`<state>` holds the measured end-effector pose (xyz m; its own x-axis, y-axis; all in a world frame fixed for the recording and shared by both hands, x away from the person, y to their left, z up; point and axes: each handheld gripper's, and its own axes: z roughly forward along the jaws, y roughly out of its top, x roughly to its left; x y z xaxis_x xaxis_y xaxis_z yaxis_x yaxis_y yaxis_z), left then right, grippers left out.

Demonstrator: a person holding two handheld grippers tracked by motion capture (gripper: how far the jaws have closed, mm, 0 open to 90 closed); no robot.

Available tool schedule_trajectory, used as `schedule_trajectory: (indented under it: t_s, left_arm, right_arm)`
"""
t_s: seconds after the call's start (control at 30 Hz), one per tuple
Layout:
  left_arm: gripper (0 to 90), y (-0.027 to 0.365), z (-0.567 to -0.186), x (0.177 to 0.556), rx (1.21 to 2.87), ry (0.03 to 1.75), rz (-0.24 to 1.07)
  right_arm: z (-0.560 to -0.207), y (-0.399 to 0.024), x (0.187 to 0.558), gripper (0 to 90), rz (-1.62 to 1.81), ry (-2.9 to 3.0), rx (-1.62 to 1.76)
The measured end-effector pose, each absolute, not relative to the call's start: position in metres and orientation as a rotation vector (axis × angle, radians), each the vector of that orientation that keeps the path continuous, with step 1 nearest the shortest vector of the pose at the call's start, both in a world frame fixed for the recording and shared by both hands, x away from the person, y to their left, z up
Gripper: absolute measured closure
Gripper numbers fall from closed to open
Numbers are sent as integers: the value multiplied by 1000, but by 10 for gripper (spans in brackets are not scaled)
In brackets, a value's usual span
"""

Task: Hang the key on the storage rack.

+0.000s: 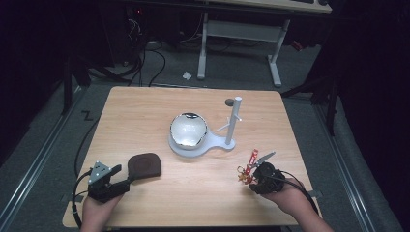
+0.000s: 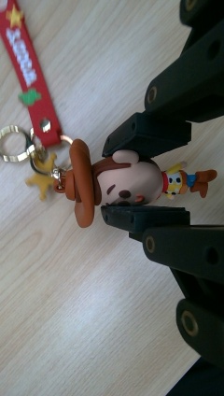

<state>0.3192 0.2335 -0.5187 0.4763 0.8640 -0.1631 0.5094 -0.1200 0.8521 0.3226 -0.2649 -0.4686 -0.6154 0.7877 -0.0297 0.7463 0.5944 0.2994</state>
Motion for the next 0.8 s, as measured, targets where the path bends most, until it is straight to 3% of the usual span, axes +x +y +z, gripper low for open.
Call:
schedule_trajectory:
  t_s: [0.27,0.8]
  left_arm:
    - [250,240,-519,321,1725,1147,431]
    - [245,238,-520,321,1735,1132,437]
  right_arm:
    - [-454,-277,319,664,324,2635,1322]
    - [-422,-296,322,664,291,2619,1344]
